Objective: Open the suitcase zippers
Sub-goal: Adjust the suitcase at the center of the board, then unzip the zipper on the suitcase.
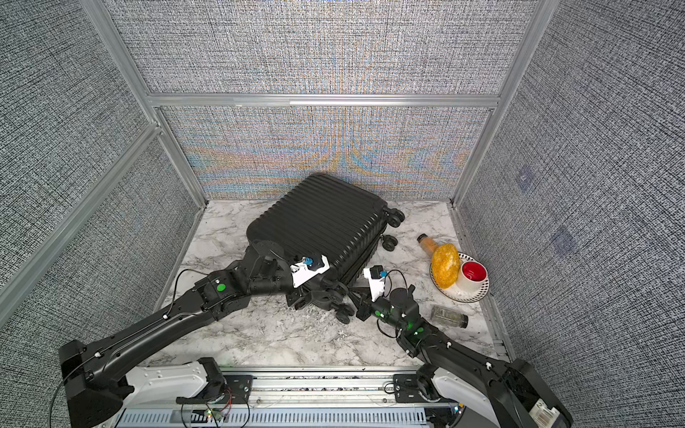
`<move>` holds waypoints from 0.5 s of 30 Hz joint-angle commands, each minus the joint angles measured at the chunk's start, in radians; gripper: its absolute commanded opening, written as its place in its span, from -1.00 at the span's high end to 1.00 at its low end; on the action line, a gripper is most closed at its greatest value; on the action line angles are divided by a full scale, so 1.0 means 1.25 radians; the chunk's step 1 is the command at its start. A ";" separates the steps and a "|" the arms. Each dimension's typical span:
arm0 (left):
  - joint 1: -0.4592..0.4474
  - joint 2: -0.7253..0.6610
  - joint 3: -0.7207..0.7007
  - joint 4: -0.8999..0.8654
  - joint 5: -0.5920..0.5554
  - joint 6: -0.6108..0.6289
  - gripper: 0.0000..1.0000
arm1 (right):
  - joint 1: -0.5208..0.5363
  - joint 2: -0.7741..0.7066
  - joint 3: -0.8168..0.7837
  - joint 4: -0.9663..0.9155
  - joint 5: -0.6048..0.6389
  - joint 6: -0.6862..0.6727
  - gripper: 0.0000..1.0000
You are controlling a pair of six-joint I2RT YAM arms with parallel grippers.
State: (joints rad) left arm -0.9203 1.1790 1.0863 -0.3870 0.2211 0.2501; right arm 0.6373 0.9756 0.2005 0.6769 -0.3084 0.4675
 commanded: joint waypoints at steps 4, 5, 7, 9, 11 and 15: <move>-0.005 0.078 0.073 0.089 -0.131 -0.173 -0.64 | 0.001 -0.040 -0.003 -0.108 0.141 0.090 1.00; -0.007 0.105 0.105 0.076 -0.122 -0.194 -0.64 | -0.003 -0.049 -0.009 -0.107 0.156 0.110 1.00; -0.020 0.157 0.159 0.061 -0.107 -0.222 -0.64 | -0.006 -0.057 -0.017 -0.103 0.181 0.146 1.00; -0.057 0.221 0.224 0.017 -0.138 -0.202 -0.64 | -0.008 -0.060 -0.030 -0.091 0.189 0.164 1.00; -0.083 0.276 0.280 -0.020 -0.137 -0.177 -0.64 | -0.010 -0.060 -0.047 -0.073 0.189 0.179 1.00; -0.088 0.350 0.342 -0.049 0.010 -0.166 -0.54 | -0.013 -0.075 -0.087 -0.064 0.238 0.228 1.00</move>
State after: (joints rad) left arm -1.0298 1.5818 1.4799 -0.3939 0.1207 0.0269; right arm 0.6277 0.8902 0.1177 0.6811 -0.1398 0.6868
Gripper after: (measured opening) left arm 0.780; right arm 0.051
